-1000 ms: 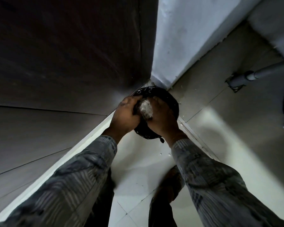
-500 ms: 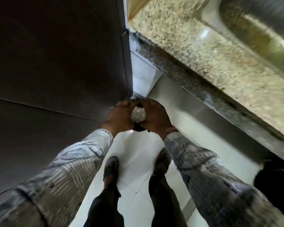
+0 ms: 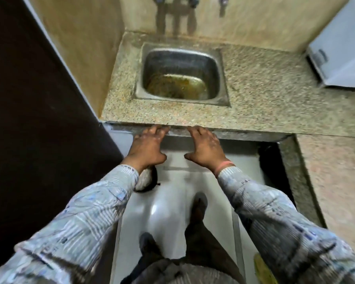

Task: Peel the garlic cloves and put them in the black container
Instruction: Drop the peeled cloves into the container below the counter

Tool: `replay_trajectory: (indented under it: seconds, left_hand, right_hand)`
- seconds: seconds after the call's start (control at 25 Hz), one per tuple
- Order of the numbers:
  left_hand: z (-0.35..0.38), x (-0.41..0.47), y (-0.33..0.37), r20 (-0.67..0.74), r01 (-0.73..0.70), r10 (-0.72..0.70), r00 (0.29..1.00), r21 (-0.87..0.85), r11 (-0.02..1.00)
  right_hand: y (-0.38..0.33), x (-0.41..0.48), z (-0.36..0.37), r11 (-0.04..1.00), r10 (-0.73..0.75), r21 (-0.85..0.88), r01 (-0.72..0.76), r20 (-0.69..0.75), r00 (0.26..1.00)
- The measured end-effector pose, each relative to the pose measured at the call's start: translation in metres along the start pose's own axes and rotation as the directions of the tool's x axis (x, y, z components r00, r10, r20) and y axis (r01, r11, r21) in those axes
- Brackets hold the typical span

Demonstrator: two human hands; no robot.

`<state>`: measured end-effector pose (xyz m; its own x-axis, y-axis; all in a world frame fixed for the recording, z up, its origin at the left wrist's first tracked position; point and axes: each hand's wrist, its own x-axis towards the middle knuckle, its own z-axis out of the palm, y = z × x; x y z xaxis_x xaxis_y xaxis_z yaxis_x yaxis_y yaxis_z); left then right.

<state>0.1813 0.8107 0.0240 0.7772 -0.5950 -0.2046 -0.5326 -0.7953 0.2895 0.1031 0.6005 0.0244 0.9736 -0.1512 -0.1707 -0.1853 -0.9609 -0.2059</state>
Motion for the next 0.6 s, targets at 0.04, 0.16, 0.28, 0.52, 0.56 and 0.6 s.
replay_trajectory:
  seconds: [0.04,0.16,0.28,0.52,0.56,0.6]
  left_hand:
    - [-0.015,0.006,0.021,-0.011,-0.053,0.053,0.999,0.011,0.999]
    - [-0.05,0.032,0.086,-0.05,-0.197,0.201,0.978,0.074,0.978]
    - [-0.07,0.061,0.163,-0.067,-0.332,0.34,0.938,0.1,0.938]
    - [-0.072,0.123,0.316,-0.016,-0.534,0.54,0.842,0.126,0.836]
    - [-0.07,0.133,0.343,-0.002,-0.558,0.563,0.826,0.13,0.82]
    - [-0.067,0.143,0.371,0.006,-0.584,0.589,0.808,0.131,0.801]
  right_hand:
    - [0.016,-0.015,-0.021,0.999,0.053,0.004,-0.053,-0.037,0.998]
    - [0.062,-0.051,-0.068,0.98,0.201,0.02,-0.2,-0.118,0.972]
    - [0.116,-0.085,-0.105,0.944,0.329,0.061,-0.324,-0.197,0.923]
    - [0.231,-0.132,-0.156,0.862,0.503,0.107,-0.496,-0.304,0.809]
    - [0.253,-0.139,-0.162,0.843,0.533,0.121,-0.524,-0.318,0.784]
    - [0.276,-0.147,-0.169,0.825,0.56,0.135,-0.549,-0.328,0.76]
